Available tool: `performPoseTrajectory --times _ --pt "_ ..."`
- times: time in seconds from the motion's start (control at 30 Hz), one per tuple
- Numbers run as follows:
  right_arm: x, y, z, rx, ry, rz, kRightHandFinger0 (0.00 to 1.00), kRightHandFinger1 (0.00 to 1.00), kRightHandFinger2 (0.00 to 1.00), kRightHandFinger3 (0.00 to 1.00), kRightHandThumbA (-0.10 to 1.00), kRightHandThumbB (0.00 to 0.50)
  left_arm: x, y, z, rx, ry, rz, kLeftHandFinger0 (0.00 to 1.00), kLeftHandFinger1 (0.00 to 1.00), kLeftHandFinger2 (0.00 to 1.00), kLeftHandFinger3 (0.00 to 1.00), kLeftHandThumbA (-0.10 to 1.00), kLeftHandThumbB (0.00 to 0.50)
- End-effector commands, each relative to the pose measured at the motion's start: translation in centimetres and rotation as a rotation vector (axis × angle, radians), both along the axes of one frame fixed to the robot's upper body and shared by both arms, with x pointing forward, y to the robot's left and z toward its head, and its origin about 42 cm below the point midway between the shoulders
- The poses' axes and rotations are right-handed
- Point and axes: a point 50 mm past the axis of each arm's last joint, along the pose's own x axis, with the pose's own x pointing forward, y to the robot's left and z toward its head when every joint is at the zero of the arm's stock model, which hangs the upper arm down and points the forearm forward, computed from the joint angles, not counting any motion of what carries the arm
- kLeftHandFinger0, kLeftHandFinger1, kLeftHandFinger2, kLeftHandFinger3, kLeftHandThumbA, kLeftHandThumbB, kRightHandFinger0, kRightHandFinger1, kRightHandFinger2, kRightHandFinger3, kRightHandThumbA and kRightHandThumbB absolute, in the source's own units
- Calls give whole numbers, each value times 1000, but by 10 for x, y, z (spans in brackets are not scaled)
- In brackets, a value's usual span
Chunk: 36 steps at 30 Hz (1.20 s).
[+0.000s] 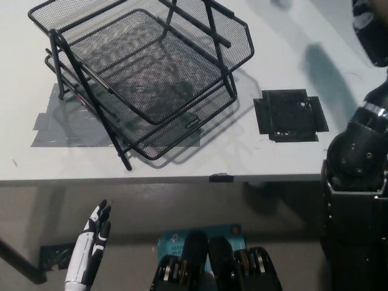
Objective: A person hands a notebook to the robot and the robot grabs it with its right hand and places it in the file tray kept in the centre of the desk infront of it.
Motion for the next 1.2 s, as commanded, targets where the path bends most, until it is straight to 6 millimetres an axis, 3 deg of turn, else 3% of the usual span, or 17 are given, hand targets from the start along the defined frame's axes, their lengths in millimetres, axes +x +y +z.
performPoseTrajectory --times 0.0,0.1,0.2,0.23,0.27,0.33,0.53,0.6,0.67,0.7,0.73,0.8,0.87,0.93,0.97,1.03,1.17 --pt "-13 18 53 -124 -209 46 0 0 0 0 770 8 0 1 4 2 -26 -17 1000 1000 1000 1000 1000 463" --pt "-10 29 56 -240 -238 49 0 0 0 0 755 0 1 1 4 0 -23 -21 1000 1000 1000 1000 1000 460" --pt "-8 41 59 -364 -223 57 0 0 0 0 837 0 1 0 4 -2 -21 -24 1000 1000 1000 1000 1000 462" --pt "-5 50 60 -428 -248 78 0 0 0 0 700 0 1 1 4 -2 -22 -24 1000 1000 1000 1000 1000 458" --pt "-4 54 59 -462 -254 79 0 0 0 0 642 0 0 1 3 1 -19 -25 1000 1000 1000 1000 1000 455" --pt "1 60 58 -530 -251 61 0 0 0 0 643 0 -1 1 2 4 -18 -29 1000 1000 1000 1000 1000 452" --pt "25 87 55 -758 -232 64 0 0 0 4 835 0 -1 0 2 3 -15 -26 1000 1000 1000 1000 1000 458" --pt "32 97 54 -844 -258 56 0 0 0 196 855 0 -2 0 1 6 -15 -29 1000 1000 1000 1000 1000 448" --pt "40 107 54 -906 -275 6 0 0 0 103 896 0 -3 0 1 7 -14 -32 1000 1000 1000 1000 1000 451" --pt "41 110 53 -920 -275 1 0 0 0 228 903 0 -3 1 1 8 -15 -34 1000 1000 1000 1000 1000 447" --pt "45 113 53 -940 -279 1 0 0 10 426 908 2 -2 1 1 8 -16 -37 1000 1000 1000 1000 1000 447" --pt "49 116 52 -972 -287 -6 0 0 11 404 946 0 -2 1 2 9 -15 -40 1000 1000 1000 1000 1000 442" --pt "55 120 52 -1003 -289 -18 0 0 14 84 956 0 -2 0 2 7 -14 -46 1000 1000 1000 1000 1000 439" --pt "59 124 50 -1042 -306 -55 0 0 31 4 895 0 -2 0 1 -1 -16 -42 1000 1000 1000 1000 1000 445" --pt "61 124 49 -1056 -317 -68 0 0 39 14 827 10 -1 0 1 -2 -17 -42 1000 1000 1000 1000 1000 446" --pt "64 123 43 -1075 -344 -72 0 0 112 214 740 0 -1 0 1 -8 -17 -41 1000 1000 1000 1000 1000 451" --pt "74 113 19 -1102 -289 -37 0 0 130 319 820 0 0 1 1 7 -20 -52 1000 1000 1000 1000 1000 453"
